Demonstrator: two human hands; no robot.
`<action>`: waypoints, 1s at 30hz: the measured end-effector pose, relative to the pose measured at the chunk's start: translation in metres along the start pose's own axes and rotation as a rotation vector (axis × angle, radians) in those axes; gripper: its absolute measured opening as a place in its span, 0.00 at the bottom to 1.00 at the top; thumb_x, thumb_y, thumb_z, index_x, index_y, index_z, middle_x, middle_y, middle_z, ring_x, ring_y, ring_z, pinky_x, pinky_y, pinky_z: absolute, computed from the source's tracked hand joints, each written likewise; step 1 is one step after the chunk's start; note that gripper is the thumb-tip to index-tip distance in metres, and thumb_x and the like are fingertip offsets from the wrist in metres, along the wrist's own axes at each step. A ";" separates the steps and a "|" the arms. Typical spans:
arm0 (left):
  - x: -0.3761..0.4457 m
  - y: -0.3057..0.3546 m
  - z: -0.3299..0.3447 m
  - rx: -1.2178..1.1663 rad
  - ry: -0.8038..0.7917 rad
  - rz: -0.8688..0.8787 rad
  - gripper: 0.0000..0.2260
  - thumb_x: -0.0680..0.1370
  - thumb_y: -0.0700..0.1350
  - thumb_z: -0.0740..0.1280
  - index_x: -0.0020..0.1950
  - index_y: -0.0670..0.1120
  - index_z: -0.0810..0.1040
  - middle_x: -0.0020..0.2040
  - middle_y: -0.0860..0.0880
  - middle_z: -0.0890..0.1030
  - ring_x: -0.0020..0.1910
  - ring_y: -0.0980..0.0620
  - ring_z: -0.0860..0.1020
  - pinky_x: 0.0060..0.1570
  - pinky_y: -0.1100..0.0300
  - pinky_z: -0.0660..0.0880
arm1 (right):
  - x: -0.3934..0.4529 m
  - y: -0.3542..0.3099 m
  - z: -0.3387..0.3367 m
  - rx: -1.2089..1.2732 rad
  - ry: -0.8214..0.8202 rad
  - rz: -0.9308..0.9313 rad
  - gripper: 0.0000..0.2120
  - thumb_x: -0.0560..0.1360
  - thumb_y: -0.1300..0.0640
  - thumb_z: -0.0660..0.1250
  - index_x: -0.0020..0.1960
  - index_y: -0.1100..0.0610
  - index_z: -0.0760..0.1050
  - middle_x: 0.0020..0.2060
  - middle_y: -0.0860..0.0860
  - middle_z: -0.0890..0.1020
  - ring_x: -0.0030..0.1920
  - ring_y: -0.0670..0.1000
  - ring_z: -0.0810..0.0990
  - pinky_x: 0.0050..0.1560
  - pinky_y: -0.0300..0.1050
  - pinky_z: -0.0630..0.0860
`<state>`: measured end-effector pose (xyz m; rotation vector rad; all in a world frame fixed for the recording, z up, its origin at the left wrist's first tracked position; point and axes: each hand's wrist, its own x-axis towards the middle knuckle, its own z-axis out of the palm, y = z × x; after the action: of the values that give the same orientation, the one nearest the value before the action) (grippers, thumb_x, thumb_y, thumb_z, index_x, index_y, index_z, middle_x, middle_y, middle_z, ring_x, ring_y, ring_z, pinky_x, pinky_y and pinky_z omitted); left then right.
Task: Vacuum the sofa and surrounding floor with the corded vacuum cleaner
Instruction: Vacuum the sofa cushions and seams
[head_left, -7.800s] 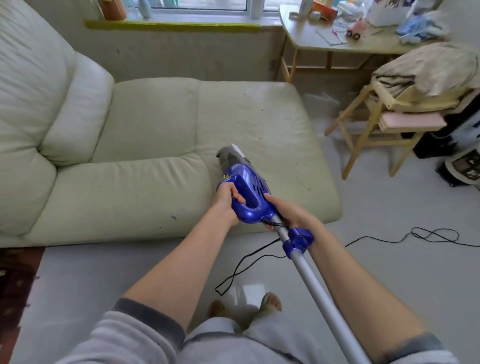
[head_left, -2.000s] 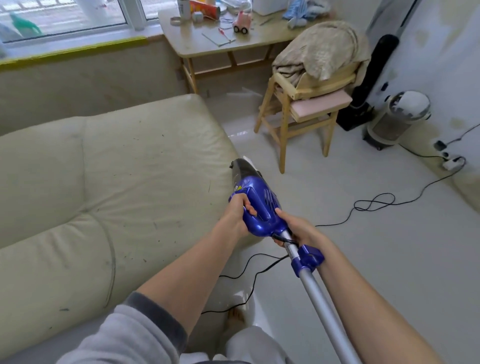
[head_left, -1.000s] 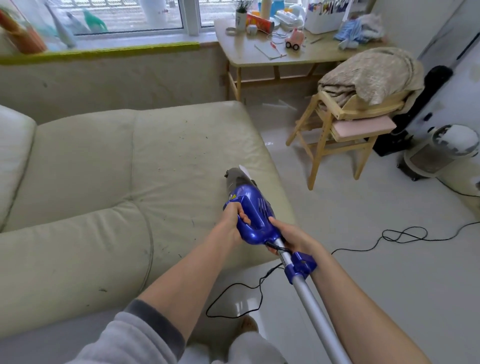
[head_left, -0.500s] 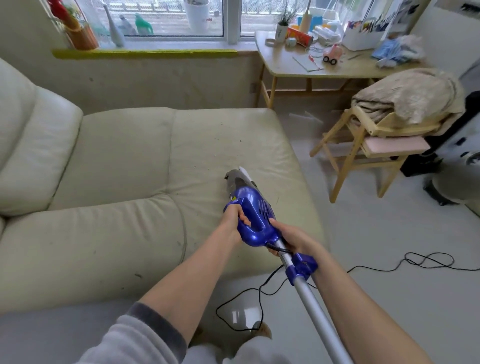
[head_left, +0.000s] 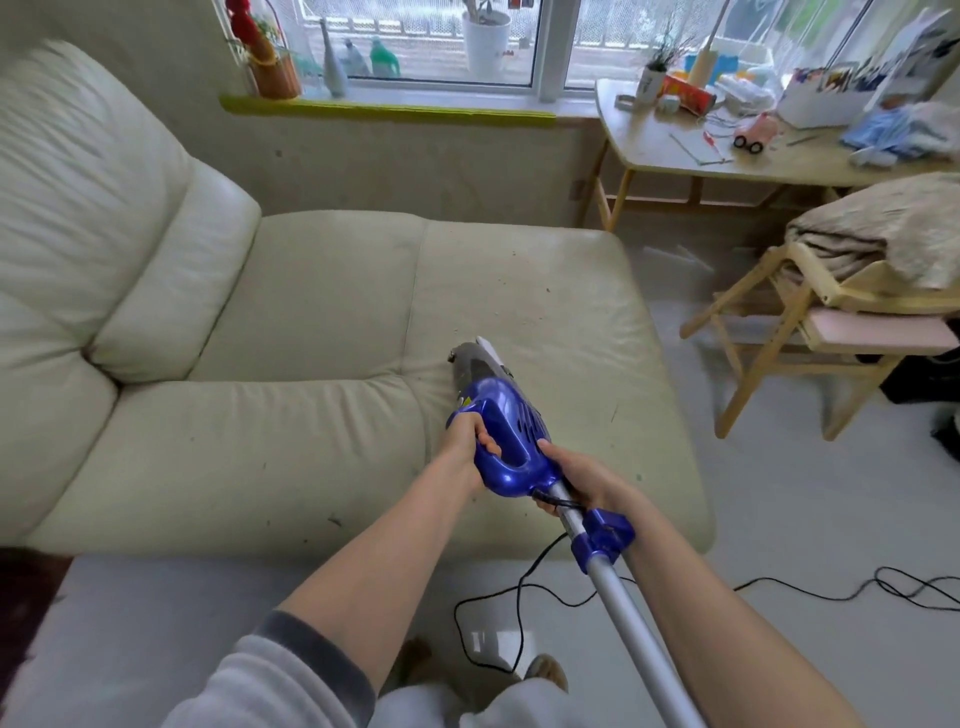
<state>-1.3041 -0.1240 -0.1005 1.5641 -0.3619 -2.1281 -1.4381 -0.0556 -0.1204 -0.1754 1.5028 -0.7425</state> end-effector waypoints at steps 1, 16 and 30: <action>0.000 0.001 -0.004 -0.025 0.001 0.002 0.09 0.71 0.35 0.54 0.33 0.45 0.64 0.19 0.52 0.63 0.16 0.57 0.62 0.21 0.66 0.63 | 0.001 0.000 0.004 -0.011 -0.005 -0.003 0.15 0.80 0.49 0.62 0.52 0.62 0.74 0.29 0.55 0.81 0.25 0.50 0.79 0.24 0.40 0.76; -0.014 0.007 -0.054 -0.229 0.061 0.065 0.08 0.72 0.34 0.52 0.37 0.43 0.67 0.18 0.53 0.62 0.15 0.58 0.60 0.17 0.70 0.61 | -0.001 0.003 0.052 -0.158 -0.078 0.005 0.17 0.80 0.49 0.63 0.58 0.63 0.72 0.30 0.56 0.81 0.24 0.51 0.78 0.23 0.39 0.75; -0.021 0.012 -0.086 -0.251 0.110 0.110 0.08 0.72 0.33 0.54 0.36 0.43 0.68 0.20 0.52 0.63 0.16 0.57 0.61 0.18 0.69 0.63 | -0.002 0.004 0.083 -0.231 -0.139 0.013 0.17 0.81 0.49 0.62 0.57 0.63 0.71 0.30 0.55 0.79 0.23 0.50 0.77 0.22 0.38 0.75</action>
<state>-1.2153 -0.1180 -0.1041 1.4730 -0.1340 -1.9129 -1.3587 -0.0789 -0.1125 -0.3835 1.4523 -0.5338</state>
